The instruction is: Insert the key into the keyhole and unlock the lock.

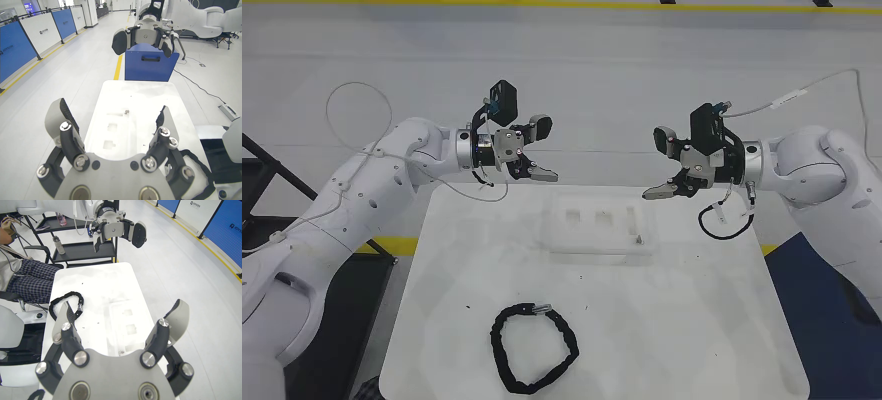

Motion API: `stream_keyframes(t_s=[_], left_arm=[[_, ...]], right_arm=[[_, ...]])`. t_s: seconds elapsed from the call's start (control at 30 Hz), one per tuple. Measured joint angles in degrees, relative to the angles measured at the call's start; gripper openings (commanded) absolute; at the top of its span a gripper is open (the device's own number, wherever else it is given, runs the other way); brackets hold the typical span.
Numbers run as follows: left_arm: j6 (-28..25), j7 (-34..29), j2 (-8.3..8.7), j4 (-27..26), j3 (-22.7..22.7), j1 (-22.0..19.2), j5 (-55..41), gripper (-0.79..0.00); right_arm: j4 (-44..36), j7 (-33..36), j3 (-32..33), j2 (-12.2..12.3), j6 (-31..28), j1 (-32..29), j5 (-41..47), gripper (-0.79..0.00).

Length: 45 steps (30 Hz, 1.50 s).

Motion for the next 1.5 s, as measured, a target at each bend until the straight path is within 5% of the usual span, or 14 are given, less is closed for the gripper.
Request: stream_keyframes(t_s=[0.9,1.27,1.5], left_arm=[[0.00,0.00,0.00,0.00,0.00,0.00,0.00,0.000],[0.00,0.00,0.00,0.00,0.00,0.00,0.00,0.000],[0.00,0.00,0.00,0.00,0.00,0.00,0.00,0.000]], right_arm=[[-0.04,-0.06,0.00,0.00,0.08,-0.09,-0.04,0.000],[-0.26,0.62,-1.00,-0.21,7.34,-5.53,-5.17,0.000],[0.81,3.48,-2.94,-1.12,18.27,-8.32,-7.06,0.000]])
